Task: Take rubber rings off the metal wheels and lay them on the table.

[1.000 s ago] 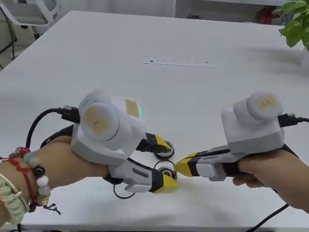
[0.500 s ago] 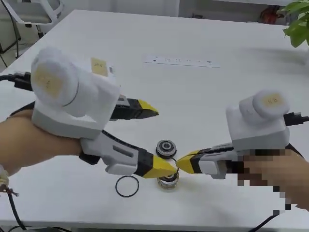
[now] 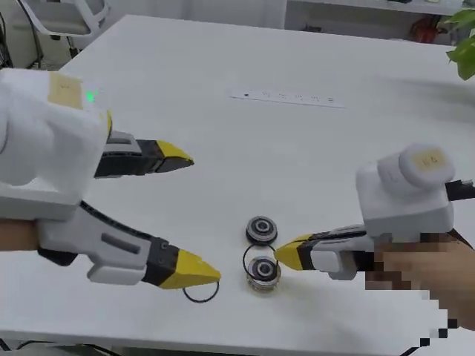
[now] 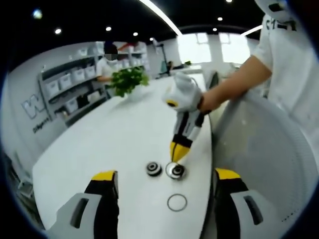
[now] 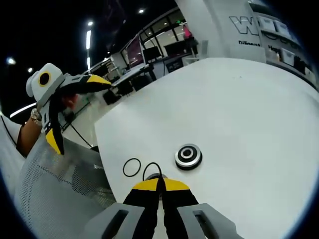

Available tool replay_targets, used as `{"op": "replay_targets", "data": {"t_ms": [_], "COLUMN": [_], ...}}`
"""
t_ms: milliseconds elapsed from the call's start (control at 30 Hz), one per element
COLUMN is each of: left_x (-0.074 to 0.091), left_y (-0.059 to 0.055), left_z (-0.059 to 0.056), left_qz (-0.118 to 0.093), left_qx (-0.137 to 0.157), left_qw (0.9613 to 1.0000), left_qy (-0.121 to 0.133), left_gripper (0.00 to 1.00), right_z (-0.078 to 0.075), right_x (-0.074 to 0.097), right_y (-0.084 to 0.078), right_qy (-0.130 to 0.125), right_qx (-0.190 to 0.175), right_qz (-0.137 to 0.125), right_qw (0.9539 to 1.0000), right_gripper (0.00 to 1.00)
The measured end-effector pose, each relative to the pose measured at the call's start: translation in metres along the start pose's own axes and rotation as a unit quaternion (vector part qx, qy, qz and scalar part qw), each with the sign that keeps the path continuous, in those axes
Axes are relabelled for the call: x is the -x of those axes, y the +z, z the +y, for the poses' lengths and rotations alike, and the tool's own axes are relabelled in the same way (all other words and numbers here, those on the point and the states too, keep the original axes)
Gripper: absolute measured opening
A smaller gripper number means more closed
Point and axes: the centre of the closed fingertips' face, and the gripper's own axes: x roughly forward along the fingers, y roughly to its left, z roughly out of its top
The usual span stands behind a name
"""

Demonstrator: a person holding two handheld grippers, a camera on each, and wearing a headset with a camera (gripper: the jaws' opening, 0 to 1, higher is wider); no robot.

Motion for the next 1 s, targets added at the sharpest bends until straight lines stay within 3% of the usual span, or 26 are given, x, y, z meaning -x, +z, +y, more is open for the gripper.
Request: {"op": "replay_targets", "data": {"t_ms": [133,333,533,833,1000], "left_x": [0.01,0.019,0.028,0.029,0.029], "left_y": [-0.007,-0.027,-0.047,-0.063,-0.066], "left_z": [-0.001,-0.003,-0.004,-0.014,-0.016], "left_qz": [-0.008,0.007,0.012,0.02,0.022], "left_qx": [0.032,0.065,0.1,0.128,0.135], "left_qw": [0.9994,0.9971,0.9939,0.9907,0.9896], "left_qy": [0.013,0.038,0.044,0.043,0.045], "left_gripper": [0.81,0.82,0.83,0.85,0.85], "right_z": [0.0,0.0,0.0,0.001,0.002], "right_x": [0.0,0.001,0.001,0.003,0.004], "right_y": [0.0,0.0,0.0,0.003,0.006], "right_qy": [0.0,0.0,0.002,0.003,0.005], "right_qx": [-0.001,-0.004,-0.01,-0.014,-0.016], "right_qz": [-0.001,-0.002,-0.004,-0.01,-0.015], "right_qw": [1.0,1.0,0.9999,0.9998,0.9997], "right_gripper": [0.0,0.0,0.0,0.0,0.0]}}
